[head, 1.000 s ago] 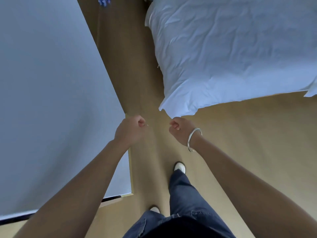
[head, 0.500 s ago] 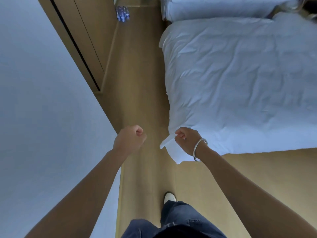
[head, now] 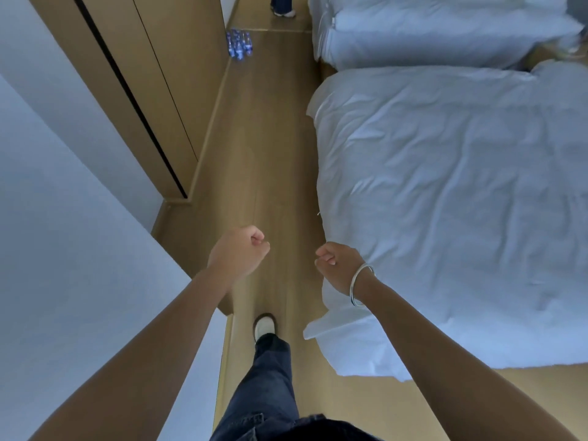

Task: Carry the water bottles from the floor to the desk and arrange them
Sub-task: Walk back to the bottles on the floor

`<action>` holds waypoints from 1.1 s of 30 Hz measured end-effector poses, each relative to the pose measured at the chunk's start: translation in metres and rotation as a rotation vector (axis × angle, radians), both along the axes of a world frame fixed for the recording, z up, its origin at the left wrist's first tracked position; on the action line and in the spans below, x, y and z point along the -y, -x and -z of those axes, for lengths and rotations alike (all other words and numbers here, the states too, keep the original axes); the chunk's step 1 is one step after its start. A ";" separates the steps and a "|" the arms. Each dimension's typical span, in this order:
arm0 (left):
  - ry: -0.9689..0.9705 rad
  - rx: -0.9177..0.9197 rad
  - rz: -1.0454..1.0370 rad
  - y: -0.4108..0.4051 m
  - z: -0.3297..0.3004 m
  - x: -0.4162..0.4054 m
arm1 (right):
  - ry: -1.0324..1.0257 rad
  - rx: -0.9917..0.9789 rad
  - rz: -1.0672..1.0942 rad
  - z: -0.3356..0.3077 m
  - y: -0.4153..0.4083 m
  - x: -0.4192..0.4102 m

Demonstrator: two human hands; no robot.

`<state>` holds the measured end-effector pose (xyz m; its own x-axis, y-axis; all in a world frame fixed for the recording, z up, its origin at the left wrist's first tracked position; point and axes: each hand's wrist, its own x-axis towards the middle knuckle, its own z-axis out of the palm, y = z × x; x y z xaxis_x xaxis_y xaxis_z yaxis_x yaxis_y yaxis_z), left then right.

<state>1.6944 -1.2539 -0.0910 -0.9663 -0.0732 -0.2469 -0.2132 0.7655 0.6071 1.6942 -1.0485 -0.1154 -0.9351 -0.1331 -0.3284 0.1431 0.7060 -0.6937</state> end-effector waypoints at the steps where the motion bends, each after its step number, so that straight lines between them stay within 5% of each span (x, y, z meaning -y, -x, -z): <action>1: 0.000 0.004 -0.004 0.019 0.000 0.004 | -0.002 -0.011 0.015 -0.001 0.018 0.005; 11: -0.045 0.029 0.052 0.185 -0.017 0.050 | 0.043 0.001 0.175 -0.015 0.150 0.061; 23: -0.112 -0.029 -0.112 0.257 -0.018 0.087 | 0.047 0.046 -0.049 0.007 0.266 0.127; 33: -0.089 -0.001 -0.068 0.415 -0.004 0.053 | 0.067 0.032 0.023 0.011 0.418 0.080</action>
<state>1.2790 -1.3066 -0.0870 -0.9600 -0.1166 -0.2546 -0.2625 0.6920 0.6725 1.2758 -1.1281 -0.1266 -0.9274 -0.1342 -0.3491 0.1817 0.6540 -0.7343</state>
